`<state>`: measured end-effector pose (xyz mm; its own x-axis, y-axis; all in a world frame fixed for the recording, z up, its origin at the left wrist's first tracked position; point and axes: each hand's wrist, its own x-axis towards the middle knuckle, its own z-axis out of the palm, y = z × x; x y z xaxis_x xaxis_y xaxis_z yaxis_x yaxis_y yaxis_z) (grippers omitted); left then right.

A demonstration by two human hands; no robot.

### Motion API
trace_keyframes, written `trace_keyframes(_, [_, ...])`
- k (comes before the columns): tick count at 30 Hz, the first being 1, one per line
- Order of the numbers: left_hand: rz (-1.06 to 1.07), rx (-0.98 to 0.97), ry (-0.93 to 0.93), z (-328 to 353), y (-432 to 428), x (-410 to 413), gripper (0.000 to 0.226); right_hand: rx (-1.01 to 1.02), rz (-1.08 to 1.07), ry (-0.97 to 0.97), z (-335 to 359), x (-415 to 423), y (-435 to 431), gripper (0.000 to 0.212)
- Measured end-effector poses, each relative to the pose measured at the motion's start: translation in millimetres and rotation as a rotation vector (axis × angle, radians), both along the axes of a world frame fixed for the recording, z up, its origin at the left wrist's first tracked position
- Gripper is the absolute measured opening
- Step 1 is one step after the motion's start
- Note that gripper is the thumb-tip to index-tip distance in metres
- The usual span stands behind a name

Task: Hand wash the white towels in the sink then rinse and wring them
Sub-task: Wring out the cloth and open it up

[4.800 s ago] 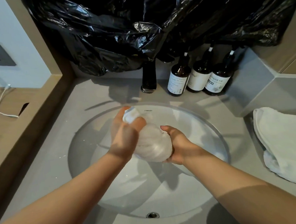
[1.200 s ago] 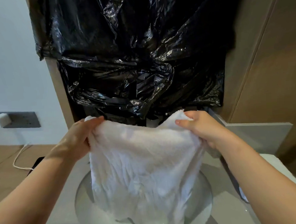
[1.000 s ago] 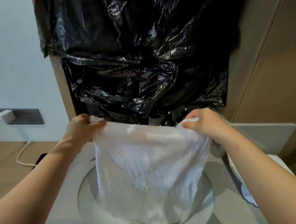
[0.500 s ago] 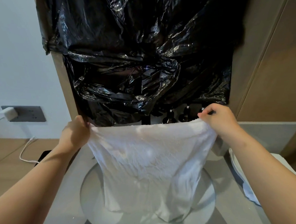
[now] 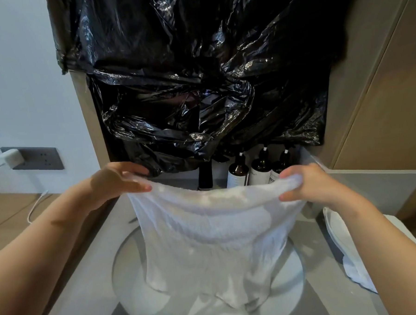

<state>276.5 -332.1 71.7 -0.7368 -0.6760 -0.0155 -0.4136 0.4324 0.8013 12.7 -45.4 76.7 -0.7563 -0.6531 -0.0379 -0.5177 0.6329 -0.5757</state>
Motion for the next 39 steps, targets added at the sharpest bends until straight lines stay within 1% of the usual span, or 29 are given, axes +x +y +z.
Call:
trace_keyframes(1, [-0.01, -0.179, -0.142, -1.5, 1.4, -1.5, 0.018, 0.077, 0.022, 0.075, -4.2, -0.2, -2.0, 0.031])
trace_keyframes(2, [0.018, -0.31, -0.223, -2.6, 2.7, -2.8, 0.015, 0.089, 0.022, 0.14, -8.8, -1.0, -3.9, 0.019])
trace_keyframes(3, [0.066, -0.377, -0.246, -3.9, 2.1, -2.8, 0.015, 0.063, 0.013, 0.176, -11.3, -1.7, -4.3, 0.012])
trace_keyframes(4, [0.124, -0.39, -0.193, -5.9, -0.8, -2.6, 0.016, 0.029, -0.019, 0.171, -12.1, -3.1, -2.9, 0.016])
trace_keyframes(5, [0.177, -0.385, -0.098, -7.5, -4.5, -1.4, 0.014, -0.019, -0.06, 0.146, -12.2, -5.8, -0.8, 0.021])
trace_keyframes(6, [0.21, -0.332, 0.014, -7.0, -6.3, 0.1, 0.01, -0.051, -0.105, 0.144, -10.5, -7.2, 1.6, 0.022])
trace_keyframes(7, [0.21, -0.214, 0.115, -4.7, -3.7, -0.1, 0.005, -0.044, -0.137, 0.173, -6.9, -7.2, 3.4, 0.022])
trace_keyframes(8, [0.208, -0.051, 0.185, -4.5, 0.5, -3.5, 0.006, -0.03, -0.15, 0.192, -2.6, -4.9, 3.3, 0.022])
trace_keyframes(9, [0.227, 0.106, 0.21, -6.6, 4.5, -8.7, 0.009, -0.054, -0.122, 0.165, 0.2, -4.0, 0.5, 0.024])
trace_keyframes(11, [0.348, 0.296, 0.186, -11.7, 15.8, -23.2, 0.014, -0.225, -0.063, -0.103, 3.6, 9.1, -7.4, 0.03])
trace_keyframes(13, [0.419, 0.399, 0.254, -12.1, 31.5, -38.5, 0.014, -0.358, -0.034, -0.347, 3.2, 24.6, -17.4, 0.028])
trace_keyframes(15, [0.405, 0.468, 0.332, -7.1, 50.7, -52.3, 0.015, -0.418, -0.033, -0.484, 5.9, 42.3, -30.8, 0.023])
trace_keyframes(16, [0.366, 0.474, 0.359, -3.4, 62.3, -58.5, 0.016, -0.458, -0.025, -0.538, 8.8, 51.3, -39.0, 0.023])
trace_keyframes(18, [0.237, 0.444, 0.399, 6.8, 90.8, -69.9, 0.02, -0.561, -0.022, -0.627, 17.8, 70.7, -55.9, 0.024])
trace_keyframes(20, [0.125, 0.394, 0.419, 17.1, 113.5, -76.0, 0.021, -0.633, -0.04, -0.632, 23.9, 86.2, -69.1, 0.022])
trace_keyframes(22, [-0.002, 0.38, 0.395, 27.0, 126.7, -72.9, 0.014, -0.663, -0.062, -0.631, 27.2, 94.9, -75.3, 0.015])
trace_keyframes(23, [-0.066, 0.384, 0.378, 30.0, 129.8, -70.3, 0.01, -0.678, -0.067, -0.663, 28.7, 97.1, -75.9, 0.011])
trace_keyframes(24, [-0.113, 0.357, 0.347, 31.0, 128.9, -67.1, 0.012, -0.696, -0.06, -0.724, 30.3, 98.6, -75.3, 0.01])
trace_keyframes(26, [-0.168, 0.256, 0.281, 28.5, 126.2, -61.8, 0.039, -0.712, 0.01, -0.899, 34.3, 102.5, -69.7, 0.018])
trace_keyframes(27, [-0.161, 0.21, 0.265, 28.1, 124.9, -60.5, 0.047, -0.691, 0.067, -0.978, 36.8, 103.9, -65.6, 0.021])
trace_keyframes(28, [-0.146, 0.175, 0.266, 28.9, 122.9, -58.9, 0.048, -0.656, 0.124, -1.031, 39.0, 103.7, -60.9, 0.023])
trace_keyframes(29, [-0.141, 0.163, 0.278, 30.6, 119.6, -57.2, 0.042, -0.619, 0.167, -1.034, 40.9, 101.5, -55.4, 0.024])
trace_keyframes(30, [-0.147, 0.177, 0.298, 33.3, 115.5, -55.5, 0.033, -0.599, 0.188, -0.985, 43.2, 98.2, -49.8, 0.026])
trace_keyframes(31, [-0.165, 0.207, 0.32, 37.3, 111.5, -53.2, 0.024, -0.603, 0.19, -0.868, 44.7, 92.2, -44.6, 0.027])
trace_keyframes(33, [-0.247, 0.295, 0.361, 44.7, 105.2, -49.8, 0.016, -0.65, 0.215, -0.526, 44.7, 77.5, -36.9, 0.038])
trace_keyframes(34, [-0.309, 0.341, 0.37, 48.2, 104.1, -48.9, 0.017, -0.631, 0.295, -0.388, 43.7, 73.1, -34.3, 0.046])
trace_keyframes(35, [-0.38, 0.372, 0.372, 52.0, 104.6, -48.2, 0.016, -0.561, 0.414, -0.313, 42.0, 71.4, -33.5, 0.055])
trace_keyframes(37, [-0.495, 0.381, 0.368, 58.8, 104.9, -48.2, 0.017, -0.368, 0.602, -0.258, 34.7, 71.3, -35.2, 0.065])
trace_keyframes(39, [-0.545, 0.406, 0.393, 64.5, 103.1, -48.5, 0.019, -0.29, 0.621, -0.237, 32.2, 72.9, -33.6, 0.062])
